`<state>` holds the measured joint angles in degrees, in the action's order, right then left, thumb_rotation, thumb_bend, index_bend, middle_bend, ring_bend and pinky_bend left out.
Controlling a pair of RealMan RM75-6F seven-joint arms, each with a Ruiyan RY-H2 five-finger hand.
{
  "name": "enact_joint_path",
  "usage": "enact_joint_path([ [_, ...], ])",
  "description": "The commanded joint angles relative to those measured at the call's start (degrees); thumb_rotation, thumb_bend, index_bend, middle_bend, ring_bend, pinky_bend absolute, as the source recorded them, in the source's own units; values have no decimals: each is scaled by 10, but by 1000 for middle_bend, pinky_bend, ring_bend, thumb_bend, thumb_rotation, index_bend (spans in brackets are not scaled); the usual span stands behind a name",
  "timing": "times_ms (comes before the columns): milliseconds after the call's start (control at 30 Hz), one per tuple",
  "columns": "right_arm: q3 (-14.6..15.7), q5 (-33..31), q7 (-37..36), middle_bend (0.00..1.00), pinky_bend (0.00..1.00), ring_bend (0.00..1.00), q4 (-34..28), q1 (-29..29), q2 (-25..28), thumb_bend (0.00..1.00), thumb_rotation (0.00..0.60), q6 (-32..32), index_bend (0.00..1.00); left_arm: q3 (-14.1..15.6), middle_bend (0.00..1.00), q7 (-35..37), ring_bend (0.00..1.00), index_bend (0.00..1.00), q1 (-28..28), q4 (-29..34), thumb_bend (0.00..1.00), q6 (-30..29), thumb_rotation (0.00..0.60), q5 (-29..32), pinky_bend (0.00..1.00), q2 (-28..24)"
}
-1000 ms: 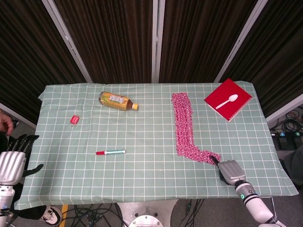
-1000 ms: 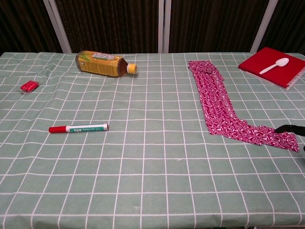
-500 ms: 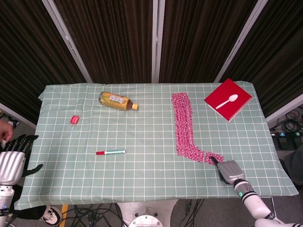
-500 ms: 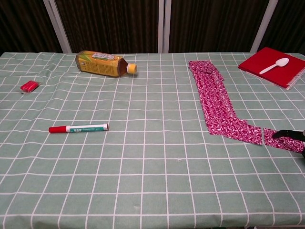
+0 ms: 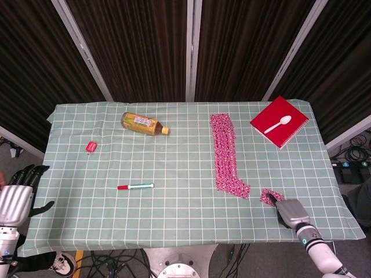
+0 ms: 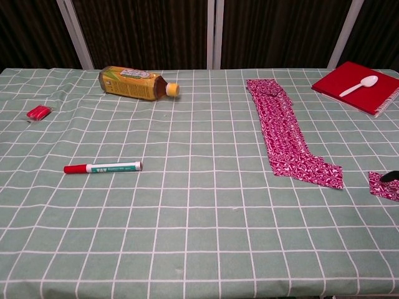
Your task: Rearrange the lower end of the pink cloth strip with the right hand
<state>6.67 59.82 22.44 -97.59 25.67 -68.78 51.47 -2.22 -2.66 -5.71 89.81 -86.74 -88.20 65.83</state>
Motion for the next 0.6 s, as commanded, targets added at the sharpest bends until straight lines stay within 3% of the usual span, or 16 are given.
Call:
enact_joint_path([
  [33,-11,40,-21,920,742,821,-6,-6,-6,1000,600,21,74,0,156,-1,102,147,0,1,95,-1,600,-1,193,0],
  [167,-22,50,-17,920,742,821,-3,7,-24,1000,600,12,45,0,157,0,102,147,1,2,95,-4,600,-1,193,-2],
  [367,-41,-9,12,920,742,821,14,43,-52,1000,600,-34,16,-1,157,11,102,147,4,-4,95,-4,600,6,193,-3],
  [600,-41,-57,45,920,742,821,10,69,-62,1000,600,-51,13,-1,157,17,102,147,5,-10,96,-5,600,5,193,-2],
])
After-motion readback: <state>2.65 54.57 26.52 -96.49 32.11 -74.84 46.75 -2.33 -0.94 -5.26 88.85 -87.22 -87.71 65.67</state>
